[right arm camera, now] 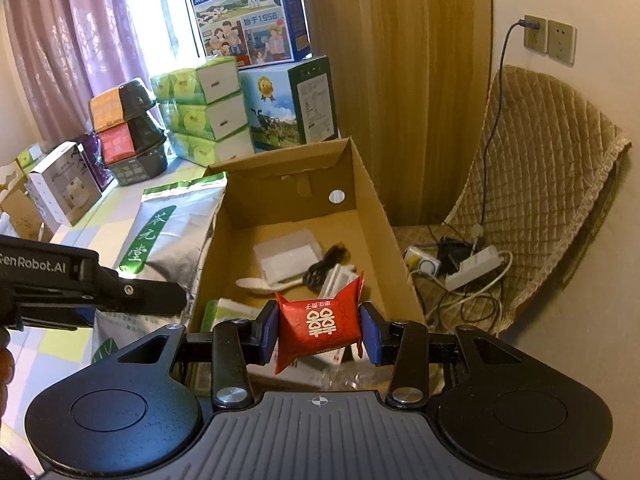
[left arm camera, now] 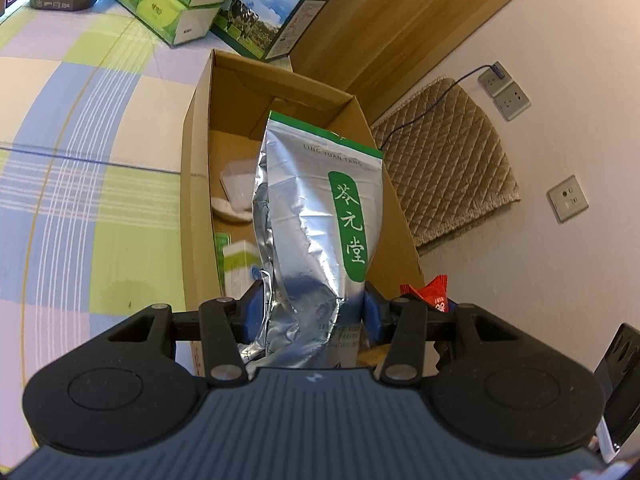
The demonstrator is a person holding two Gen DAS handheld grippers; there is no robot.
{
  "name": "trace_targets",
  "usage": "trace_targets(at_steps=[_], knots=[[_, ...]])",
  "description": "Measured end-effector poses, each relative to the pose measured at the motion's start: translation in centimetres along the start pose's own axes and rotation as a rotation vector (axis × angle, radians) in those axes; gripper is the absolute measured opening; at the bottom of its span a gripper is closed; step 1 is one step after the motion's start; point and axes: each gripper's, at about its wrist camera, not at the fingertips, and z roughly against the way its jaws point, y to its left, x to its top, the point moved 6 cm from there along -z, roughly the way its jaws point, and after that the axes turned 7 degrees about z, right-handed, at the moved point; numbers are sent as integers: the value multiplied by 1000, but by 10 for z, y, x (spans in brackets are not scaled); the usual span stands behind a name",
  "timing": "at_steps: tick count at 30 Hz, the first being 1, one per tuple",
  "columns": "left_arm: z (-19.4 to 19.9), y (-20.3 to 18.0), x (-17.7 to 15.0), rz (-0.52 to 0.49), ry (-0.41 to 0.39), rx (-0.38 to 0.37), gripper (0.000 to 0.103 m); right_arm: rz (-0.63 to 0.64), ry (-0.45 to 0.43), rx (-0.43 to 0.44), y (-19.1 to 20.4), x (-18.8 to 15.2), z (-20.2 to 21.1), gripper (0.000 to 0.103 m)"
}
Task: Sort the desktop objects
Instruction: 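Carry the tea pouch and red candy over the cardboard box, then lower the pouch and candy into the box and open both tools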
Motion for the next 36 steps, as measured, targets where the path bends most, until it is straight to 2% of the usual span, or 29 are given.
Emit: trace_targets(at_steps=[8, 20, 31, 36], knots=[[-15, -3, 24, 17, -18, 10, 43, 21, 1, -6, -4, 13, -18, 40], [-33, -1, 39, 46, -21, 18, 44, 28, 7, -6, -5, 23, -38, 40], [-38, -2, 49, 42, -36, 20, 42, 35, 2, -12, -6, 31, -45, 40], [-32, -3, 60, 37, -70, 17, 41, 33, 3, -14, -6, 33, -47, 40]])
